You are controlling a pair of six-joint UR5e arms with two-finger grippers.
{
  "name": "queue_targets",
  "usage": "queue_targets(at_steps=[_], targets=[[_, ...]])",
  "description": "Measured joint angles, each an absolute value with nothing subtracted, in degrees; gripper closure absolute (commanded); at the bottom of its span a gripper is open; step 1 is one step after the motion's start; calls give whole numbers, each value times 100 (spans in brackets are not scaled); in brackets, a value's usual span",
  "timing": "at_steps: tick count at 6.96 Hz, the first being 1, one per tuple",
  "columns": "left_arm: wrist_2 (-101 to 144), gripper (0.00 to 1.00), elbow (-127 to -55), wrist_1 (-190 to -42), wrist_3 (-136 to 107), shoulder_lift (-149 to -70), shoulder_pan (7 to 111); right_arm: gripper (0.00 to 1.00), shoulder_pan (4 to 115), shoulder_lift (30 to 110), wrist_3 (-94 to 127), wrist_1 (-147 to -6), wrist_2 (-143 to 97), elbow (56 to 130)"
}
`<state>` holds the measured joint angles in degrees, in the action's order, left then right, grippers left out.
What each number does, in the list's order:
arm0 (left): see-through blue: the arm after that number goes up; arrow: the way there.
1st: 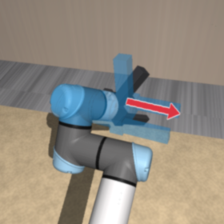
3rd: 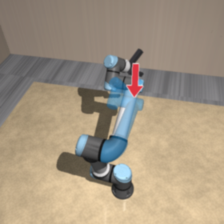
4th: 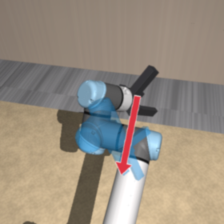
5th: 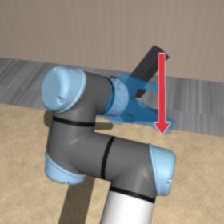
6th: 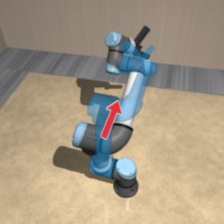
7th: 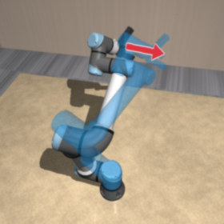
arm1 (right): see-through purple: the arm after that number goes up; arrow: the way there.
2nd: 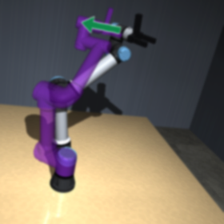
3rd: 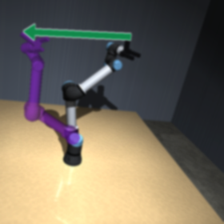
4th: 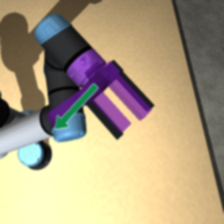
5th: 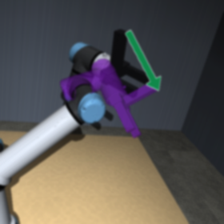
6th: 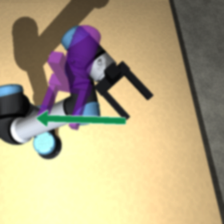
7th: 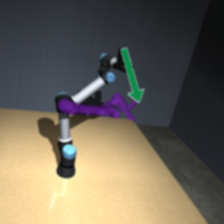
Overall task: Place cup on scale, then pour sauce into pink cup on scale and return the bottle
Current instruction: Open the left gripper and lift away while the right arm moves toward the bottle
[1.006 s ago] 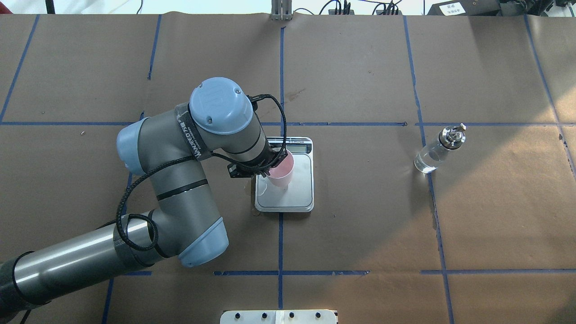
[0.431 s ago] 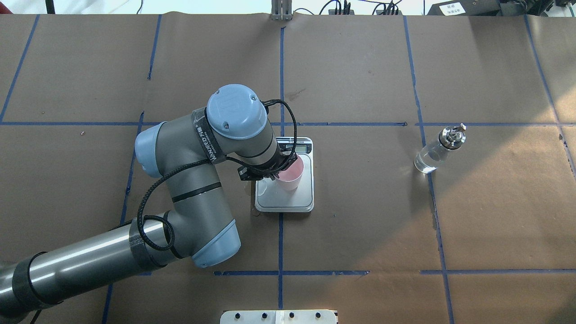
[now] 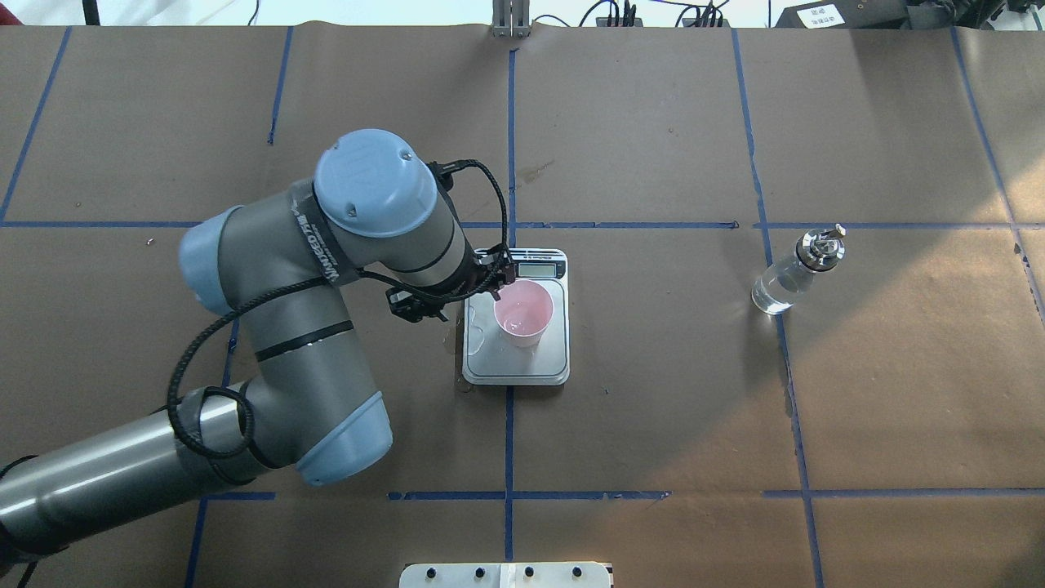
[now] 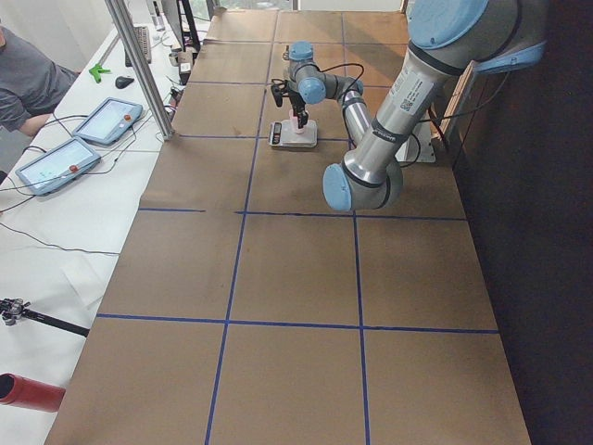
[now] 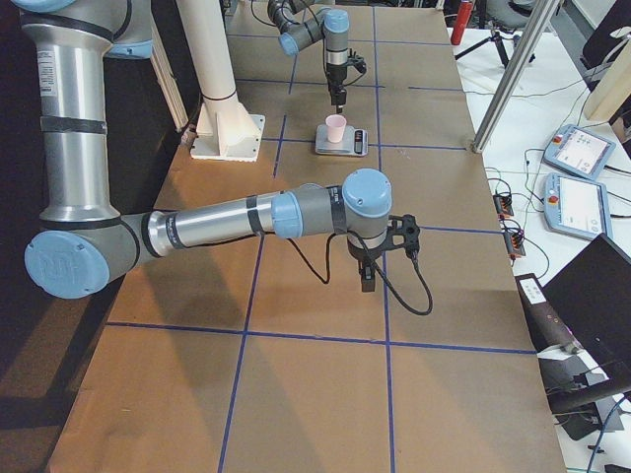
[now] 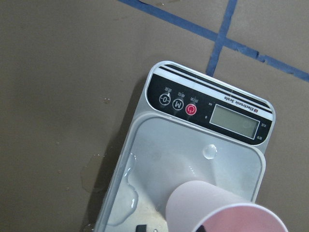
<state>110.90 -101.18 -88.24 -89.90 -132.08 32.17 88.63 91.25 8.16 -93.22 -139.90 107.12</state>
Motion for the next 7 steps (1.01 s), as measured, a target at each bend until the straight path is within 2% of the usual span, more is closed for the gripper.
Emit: queue_targets(at_steps=[2,4,5,7], targets=[[11273,0,-10658,-8285,-8439,-13141,3819,0,8273,9468,1972,-9387,-13926,11804],[11926,0,-10830,-8104,-7521,-13050,4834,0,7117,9707,3832,-9382,-13498,13043],[12166,0,-10942,-7955,-6713,-12869,5351,0,6438,9756,4768,-9237,-12989,13460],[12290,0,-11176,-7710,-4709,-12174,6251,0,5284,10243,6055,-8166,-11754,13718]])
